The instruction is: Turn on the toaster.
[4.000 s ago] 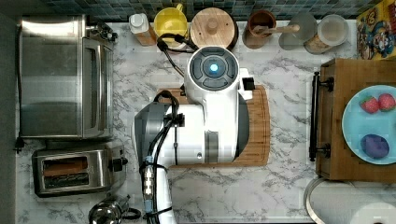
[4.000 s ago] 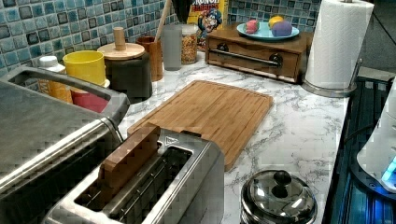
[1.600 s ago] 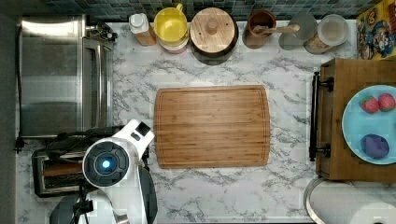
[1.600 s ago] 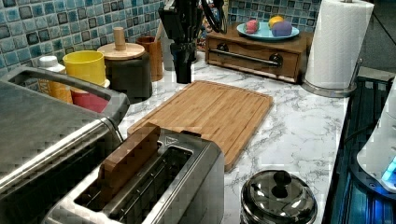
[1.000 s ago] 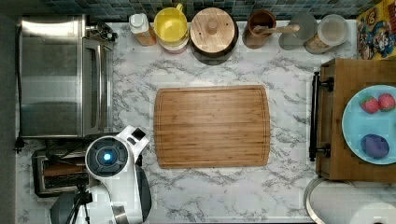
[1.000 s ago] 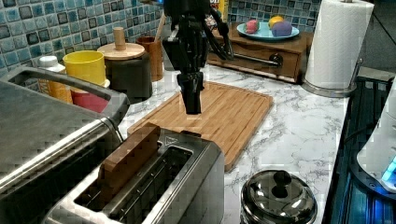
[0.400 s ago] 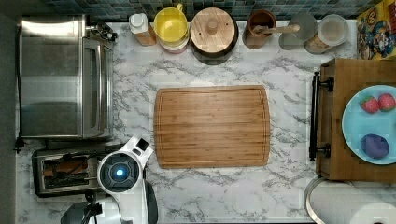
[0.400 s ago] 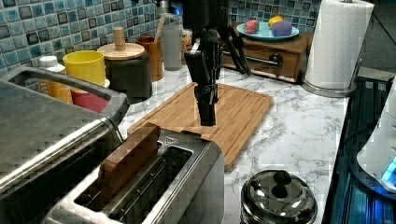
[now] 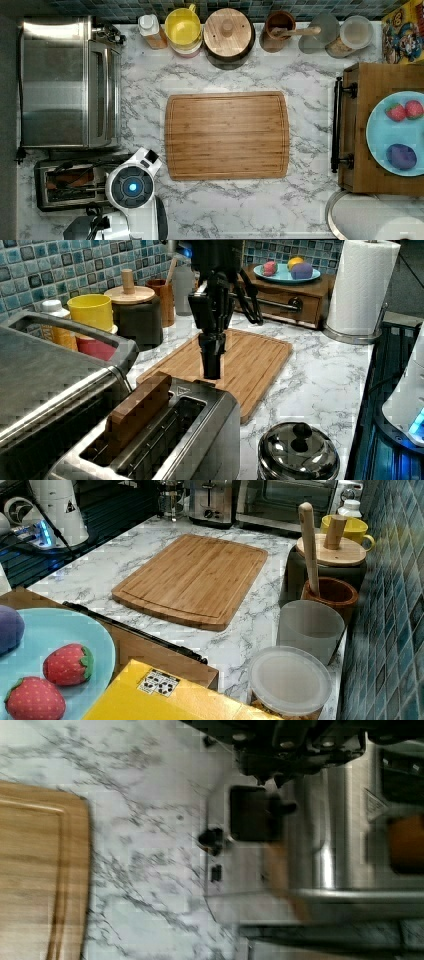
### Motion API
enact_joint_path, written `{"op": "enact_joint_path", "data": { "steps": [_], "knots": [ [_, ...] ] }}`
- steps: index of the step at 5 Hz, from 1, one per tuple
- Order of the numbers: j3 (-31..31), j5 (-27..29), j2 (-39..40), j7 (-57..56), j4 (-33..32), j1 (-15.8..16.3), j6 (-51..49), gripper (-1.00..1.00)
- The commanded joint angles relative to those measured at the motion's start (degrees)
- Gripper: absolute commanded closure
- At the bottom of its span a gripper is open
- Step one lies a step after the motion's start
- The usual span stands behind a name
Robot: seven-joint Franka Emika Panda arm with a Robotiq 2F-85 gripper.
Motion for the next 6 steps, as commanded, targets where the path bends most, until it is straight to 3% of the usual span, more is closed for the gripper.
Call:
{"op": "enact_joint_path", "data": {
  "steps": [1,3,5,6],
  "knots": [
    [1.4,-4.5,2.2,4.6,2.2,-0.3,0.8,1.00],
    [1.9,-5.8,4.6,7.0,1.6,0.0,6.0,1.00],
    [2.3,-8.6,12.0,10.0,3.2,-1.6,4.3,1.00],
    [1.6,-10.1,14.1,12.6,1.1,-2.1,6.1,1.00]
  ]
}}
